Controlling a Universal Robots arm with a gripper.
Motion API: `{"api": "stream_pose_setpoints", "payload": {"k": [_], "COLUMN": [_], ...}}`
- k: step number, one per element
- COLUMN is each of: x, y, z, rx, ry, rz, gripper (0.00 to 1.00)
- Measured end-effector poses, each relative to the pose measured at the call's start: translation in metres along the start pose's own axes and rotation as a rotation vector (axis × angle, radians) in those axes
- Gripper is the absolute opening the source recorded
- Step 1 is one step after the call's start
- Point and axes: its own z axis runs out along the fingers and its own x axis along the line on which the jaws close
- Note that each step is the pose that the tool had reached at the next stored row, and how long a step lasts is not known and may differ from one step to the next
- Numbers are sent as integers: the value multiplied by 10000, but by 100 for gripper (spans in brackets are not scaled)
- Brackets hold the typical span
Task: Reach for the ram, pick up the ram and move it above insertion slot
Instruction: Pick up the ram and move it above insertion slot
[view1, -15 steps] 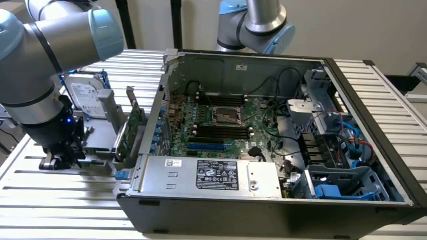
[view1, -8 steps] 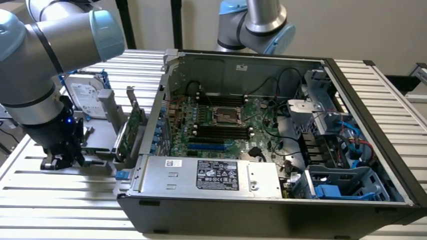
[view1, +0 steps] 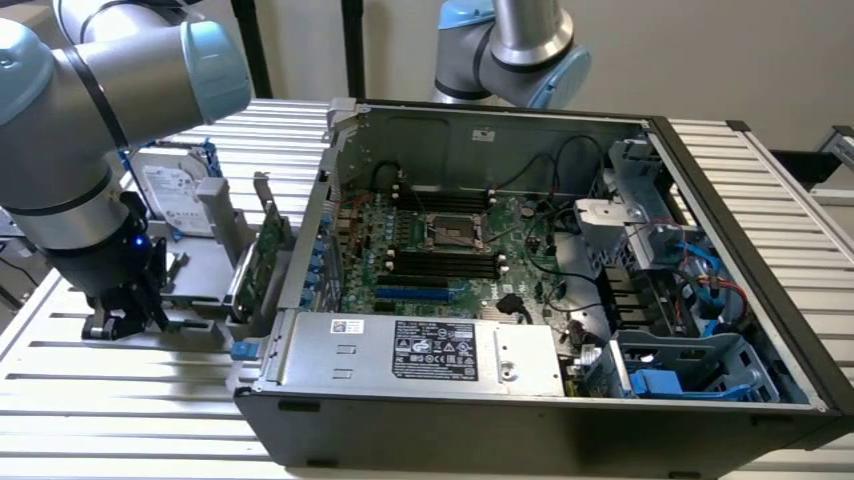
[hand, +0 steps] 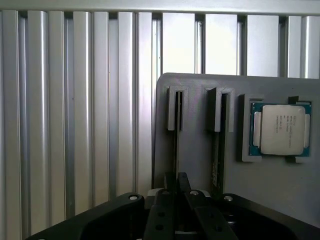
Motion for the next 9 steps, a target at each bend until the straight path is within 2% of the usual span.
{"api": "stream_pose_setpoints", "payload": {"k": [9], "x": [0], "y": [-2], "z": [0], "rx": [-4], "ry": [0], "rz": [11], "gripper": [13]}}
